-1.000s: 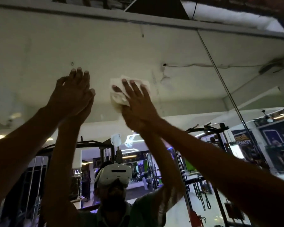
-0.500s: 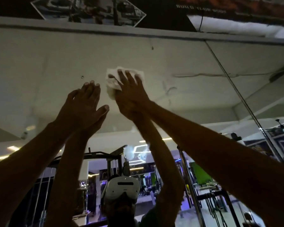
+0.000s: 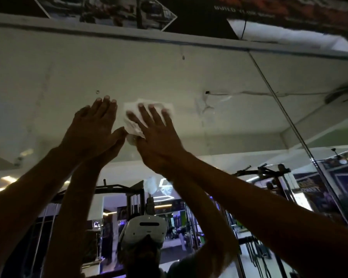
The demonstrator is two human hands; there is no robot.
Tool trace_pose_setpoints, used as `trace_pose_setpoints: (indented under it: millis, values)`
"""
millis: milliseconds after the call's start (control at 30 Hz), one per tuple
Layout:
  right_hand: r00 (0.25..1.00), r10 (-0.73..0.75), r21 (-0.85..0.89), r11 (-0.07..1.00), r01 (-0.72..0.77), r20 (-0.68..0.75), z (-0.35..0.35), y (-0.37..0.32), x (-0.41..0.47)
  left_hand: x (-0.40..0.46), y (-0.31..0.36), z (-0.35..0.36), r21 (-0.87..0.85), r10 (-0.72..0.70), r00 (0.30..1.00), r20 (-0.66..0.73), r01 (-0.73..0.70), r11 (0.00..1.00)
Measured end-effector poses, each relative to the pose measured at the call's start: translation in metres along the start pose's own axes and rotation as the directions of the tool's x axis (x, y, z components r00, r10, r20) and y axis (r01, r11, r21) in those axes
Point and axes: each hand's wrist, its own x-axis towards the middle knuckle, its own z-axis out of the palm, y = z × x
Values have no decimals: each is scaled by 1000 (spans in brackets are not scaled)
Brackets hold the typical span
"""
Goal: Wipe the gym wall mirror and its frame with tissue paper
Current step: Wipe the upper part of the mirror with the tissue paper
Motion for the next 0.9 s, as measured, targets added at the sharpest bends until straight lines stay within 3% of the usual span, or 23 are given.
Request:
trace_pose_setpoints:
  millis: [33, 100, 233, 300, 333, 400, 467, 567, 633, 700, 800, 833, 900]
  values:
    - [998, -56, 35, 998, 55, 9, -1, 8, -13, 0, -2, -1, 8, 3, 1000, 22, -3, 1000]
    - [1000, -16, 37, 999, 16, -1, -8, 45, -26, -2, -8, -4, 16, 6, 998, 70, -7, 1000]
    - [940, 342, 9, 940, -342, 18, -32, 141, -23, -9, -18, -4, 29, 40, 993, 109, -43, 999]
    - [883, 470, 10, 883, -470, -6, -30, 133, -25, -12, -18, -2, 53, 70, 994, 85, -74, 996]
    - [885, 462, -10, 886, -463, -52, -23, 108, -30, -15, -17, -2, 76, 118, 990, 73, -123, 989]
    - [965, 250, 1, 968, -251, -75, -6, 27, -56, -19, -15, 0, 116, 197, 979, 45, -201, 973]
    - [999, -37, 29, 999, 36, 24, 8, -43, -100, -24, -17, -1, 93, 182, 983, 20, -183, 979]
    - [984, -172, 87, 982, 167, 52, -3, -29, -121, -31, -21, 0, 30, 184, 982, -32, -183, 983]
    - [999, -30, 54, 998, 27, 43, -14, 20, -111, -38, -20, 0, -46, 155, 988, 28, -154, 987]
    - [971, 239, 50, 970, -239, -1, -29, 80, -98, -46, -23, 3, -67, 150, 988, 32, -147, 987]
    - [787, 612, 65, 791, -609, -73, -31, 98, -90, -53, -24, 7, 92, 217, 976, 11, -217, 972]
    - [764, 632, 21, 772, -635, -133, -20, 70, -90, -55, -23, 9, 94, 213, 977, 4, -212, 973]
    - [892, 440, -7, 897, -443, -101, -2, -15, -105, -59, -11, 10, 54, 166, 984, -64, -162, 985]
